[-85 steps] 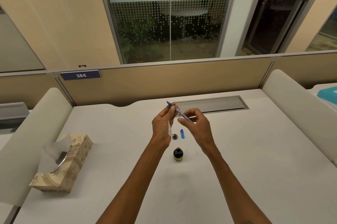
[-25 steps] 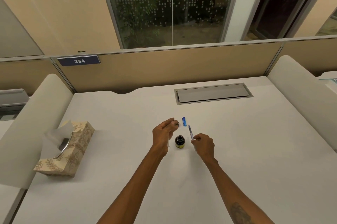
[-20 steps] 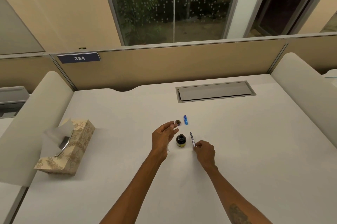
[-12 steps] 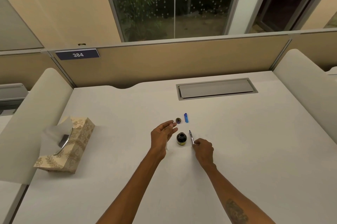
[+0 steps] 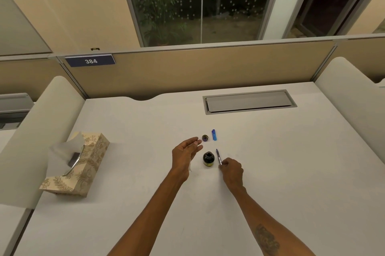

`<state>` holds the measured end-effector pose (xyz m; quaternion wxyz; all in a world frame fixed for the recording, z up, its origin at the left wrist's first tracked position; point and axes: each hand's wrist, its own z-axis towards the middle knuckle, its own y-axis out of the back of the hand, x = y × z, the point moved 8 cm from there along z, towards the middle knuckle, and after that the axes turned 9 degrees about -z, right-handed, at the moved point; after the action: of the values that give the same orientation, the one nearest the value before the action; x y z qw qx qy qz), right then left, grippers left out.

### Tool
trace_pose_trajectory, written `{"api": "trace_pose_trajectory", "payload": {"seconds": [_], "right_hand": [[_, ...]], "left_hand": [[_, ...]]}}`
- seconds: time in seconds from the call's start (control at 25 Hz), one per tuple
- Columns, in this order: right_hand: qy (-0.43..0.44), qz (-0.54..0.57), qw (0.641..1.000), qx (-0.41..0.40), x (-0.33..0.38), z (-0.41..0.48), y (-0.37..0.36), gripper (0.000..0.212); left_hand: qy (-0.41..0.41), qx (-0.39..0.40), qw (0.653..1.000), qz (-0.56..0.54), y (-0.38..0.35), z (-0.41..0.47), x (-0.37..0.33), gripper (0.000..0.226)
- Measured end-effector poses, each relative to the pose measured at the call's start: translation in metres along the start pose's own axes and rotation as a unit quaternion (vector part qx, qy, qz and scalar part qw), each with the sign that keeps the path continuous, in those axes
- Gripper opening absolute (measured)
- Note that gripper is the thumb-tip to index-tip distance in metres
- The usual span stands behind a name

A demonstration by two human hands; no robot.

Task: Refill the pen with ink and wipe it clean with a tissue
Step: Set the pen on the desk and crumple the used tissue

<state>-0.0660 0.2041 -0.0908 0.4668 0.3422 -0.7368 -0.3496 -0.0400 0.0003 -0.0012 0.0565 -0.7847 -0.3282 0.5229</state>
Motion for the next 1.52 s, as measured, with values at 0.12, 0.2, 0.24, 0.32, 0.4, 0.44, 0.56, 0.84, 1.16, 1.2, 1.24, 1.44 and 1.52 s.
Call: {"api": "trace_pose_trajectory", "payload": {"seconds": [0.12, 0.2, 0.24, 0.32, 0.4, 0.44, 0.56, 0.84, 1.16, 1.2, 1.24, 1.44, 1.52], "right_hand": [[-0.005, -0.003, 1.000, 0.002, -0.002, 0.001, -0.002, 0.020], [-0.008, 0.003, 1.000, 0.004, -0.002, 0.002, -0.003, 0.027], [-0.010, 0.009, 1.000, 0.004, -0.003, 0.003, -0.003, 0.030], [-0.014, 0.015, 1.000, 0.000, -0.005, 0.003, -0.001, 0.035], [-0.013, 0.021, 1.000, -0.013, -0.006, 0.002, 0.006, 0.037], [-0.009, 0.027, 0.999, -0.027, -0.006, 0.002, 0.012, 0.037], [0.027, 0.027, 0.995, -0.097, 0.004, 0.000, 0.037, 0.031], [0.149, 0.023, 0.955, -0.254, 0.074, 0.001, 0.119, 0.040], [0.275, 0.041, 0.895, -0.348, 0.162, -0.024, 0.213, 0.052], [0.281, 0.052, 0.891, -0.352, 0.168, -0.028, 0.220, 0.052], [0.287, 0.066, 0.888, -0.353, 0.173, -0.031, 0.226, 0.051], [0.384, 0.173, 0.870, -0.254, 0.200, -0.053, 0.228, 0.044], [0.449, 0.200, 0.857, -0.154, 0.214, -0.066, 0.218, 0.042]], "left_hand": [[-0.001, 0.003, 1.000, -0.003, -0.003, 0.000, -0.001, 0.022], [-0.004, 0.008, 1.000, -0.006, -0.006, -0.001, -0.003, 0.021], [-0.005, 0.011, 1.000, -0.007, -0.007, -0.002, -0.003, 0.021], [-0.008, 0.014, 1.000, -0.007, -0.009, -0.002, -0.006, 0.022], [-0.012, 0.014, 1.000, -0.006, -0.009, -0.002, -0.009, 0.024], [-0.015, 0.013, 1.000, -0.003, -0.008, -0.002, -0.011, 0.024], [-0.030, 0.018, 0.999, 0.019, -0.007, -0.001, -0.020, 0.027], [-0.190, 0.033, 0.949, 0.250, -0.040, -0.002, -0.080, 0.051], [-0.426, 0.072, 0.768, 0.473, -0.111, -0.018, -0.167, 0.062], [-0.435, 0.071, 0.766, 0.468, -0.114, -0.020, -0.173, 0.060], [-0.439, 0.068, 0.770, 0.458, -0.115, -0.022, -0.179, 0.058], [-0.285, 0.118, 0.925, 0.221, -0.107, -0.024, -0.176, 0.050], [-0.227, 0.130, 0.957, 0.121, -0.107, -0.023, -0.175, 0.047]]}}
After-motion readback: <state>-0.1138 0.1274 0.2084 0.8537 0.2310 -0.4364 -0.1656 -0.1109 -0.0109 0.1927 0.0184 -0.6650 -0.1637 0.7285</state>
